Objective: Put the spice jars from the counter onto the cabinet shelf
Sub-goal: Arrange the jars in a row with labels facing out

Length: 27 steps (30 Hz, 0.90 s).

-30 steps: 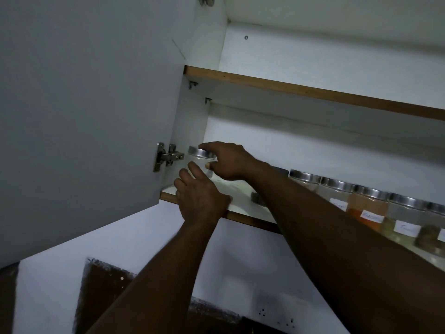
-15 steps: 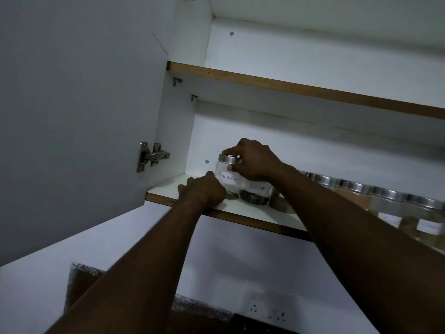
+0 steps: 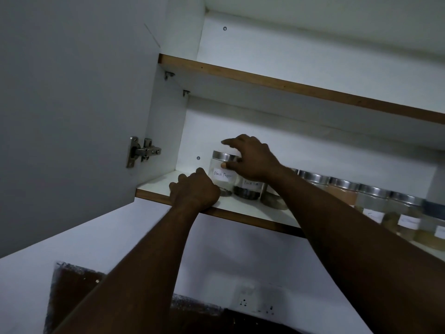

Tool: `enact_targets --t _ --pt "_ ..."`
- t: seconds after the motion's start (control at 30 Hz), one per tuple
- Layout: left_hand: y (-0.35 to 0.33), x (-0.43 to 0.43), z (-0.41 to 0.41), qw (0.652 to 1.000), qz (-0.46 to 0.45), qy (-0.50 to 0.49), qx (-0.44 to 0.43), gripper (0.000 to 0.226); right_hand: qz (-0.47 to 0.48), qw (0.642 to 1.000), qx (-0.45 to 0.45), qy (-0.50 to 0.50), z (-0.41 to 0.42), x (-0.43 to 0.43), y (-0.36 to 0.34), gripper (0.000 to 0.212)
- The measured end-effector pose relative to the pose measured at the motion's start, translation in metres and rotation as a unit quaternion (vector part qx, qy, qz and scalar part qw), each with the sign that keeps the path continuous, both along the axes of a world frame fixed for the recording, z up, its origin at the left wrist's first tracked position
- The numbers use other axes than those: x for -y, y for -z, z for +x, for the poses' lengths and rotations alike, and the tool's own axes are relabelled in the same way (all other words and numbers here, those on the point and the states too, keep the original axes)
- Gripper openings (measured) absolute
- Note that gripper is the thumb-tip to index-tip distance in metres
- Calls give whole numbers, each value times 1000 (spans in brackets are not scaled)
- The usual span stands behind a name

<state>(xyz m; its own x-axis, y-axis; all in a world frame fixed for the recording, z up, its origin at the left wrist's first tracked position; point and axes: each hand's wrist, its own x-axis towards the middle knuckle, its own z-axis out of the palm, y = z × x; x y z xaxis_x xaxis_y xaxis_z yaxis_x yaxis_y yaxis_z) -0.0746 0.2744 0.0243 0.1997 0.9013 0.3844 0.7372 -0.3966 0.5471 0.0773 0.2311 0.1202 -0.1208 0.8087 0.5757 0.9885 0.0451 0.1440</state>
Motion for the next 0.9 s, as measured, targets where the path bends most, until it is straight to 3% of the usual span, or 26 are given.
enact_targets --t 0.17,0.3,0.6,0.9 --pt "8 6 -1 994 88 -36 50 59 53 997 -47 6 38 38 -16 60" --pt "5 15 6 995 87 -34 47 48 60 995 -37 63 92 94 -20 57" --pt "-9 114 158 971 99 215 27 19 57 977 -65 194 196 226 -6 52" --pt "-12 216 305 921 168 351 -9 27 -43 959 -26 281 272 315 25 18"
